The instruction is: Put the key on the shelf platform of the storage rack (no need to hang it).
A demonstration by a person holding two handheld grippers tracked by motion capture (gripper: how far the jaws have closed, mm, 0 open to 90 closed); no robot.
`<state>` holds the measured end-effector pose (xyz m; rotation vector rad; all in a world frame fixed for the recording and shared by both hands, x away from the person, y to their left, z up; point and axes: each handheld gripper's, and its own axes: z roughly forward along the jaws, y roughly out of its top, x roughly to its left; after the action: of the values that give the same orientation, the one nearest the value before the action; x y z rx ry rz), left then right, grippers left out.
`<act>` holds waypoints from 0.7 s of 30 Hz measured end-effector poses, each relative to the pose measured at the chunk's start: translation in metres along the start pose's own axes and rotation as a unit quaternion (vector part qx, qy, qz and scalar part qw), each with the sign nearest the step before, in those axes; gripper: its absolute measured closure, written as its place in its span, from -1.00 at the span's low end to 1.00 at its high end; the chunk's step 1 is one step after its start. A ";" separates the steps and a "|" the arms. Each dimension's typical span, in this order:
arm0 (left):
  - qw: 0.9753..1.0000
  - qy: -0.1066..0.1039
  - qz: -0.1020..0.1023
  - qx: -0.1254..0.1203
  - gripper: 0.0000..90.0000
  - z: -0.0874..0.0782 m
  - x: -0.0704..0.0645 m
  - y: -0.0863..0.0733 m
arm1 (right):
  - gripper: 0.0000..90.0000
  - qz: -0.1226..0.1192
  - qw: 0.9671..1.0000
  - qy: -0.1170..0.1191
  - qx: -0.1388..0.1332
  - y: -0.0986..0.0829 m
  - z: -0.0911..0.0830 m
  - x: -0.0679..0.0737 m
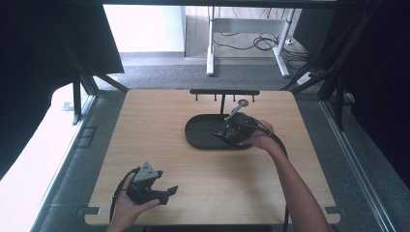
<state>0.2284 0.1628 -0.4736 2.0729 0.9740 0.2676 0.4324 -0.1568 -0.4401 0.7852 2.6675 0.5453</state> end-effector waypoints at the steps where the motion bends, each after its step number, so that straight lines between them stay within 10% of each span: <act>1: 1.000 0.000 0.000 0.000 -0.51 0.000 0.000 0.000 | -0.02 0.001 1.000 0.001 -0.003 -0.002 -0.003 0.002; 21: 1.000 0.001 0.002 0.001 -0.51 0.001 -0.003 0.001 | -0.03 0.042 0.996 0.031 -0.069 -0.092 -0.031 0.049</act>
<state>0.2269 0.1600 -0.4733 2.0778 0.9714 0.2709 0.3397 -0.2089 -0.4620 0.8565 2.6276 0.7798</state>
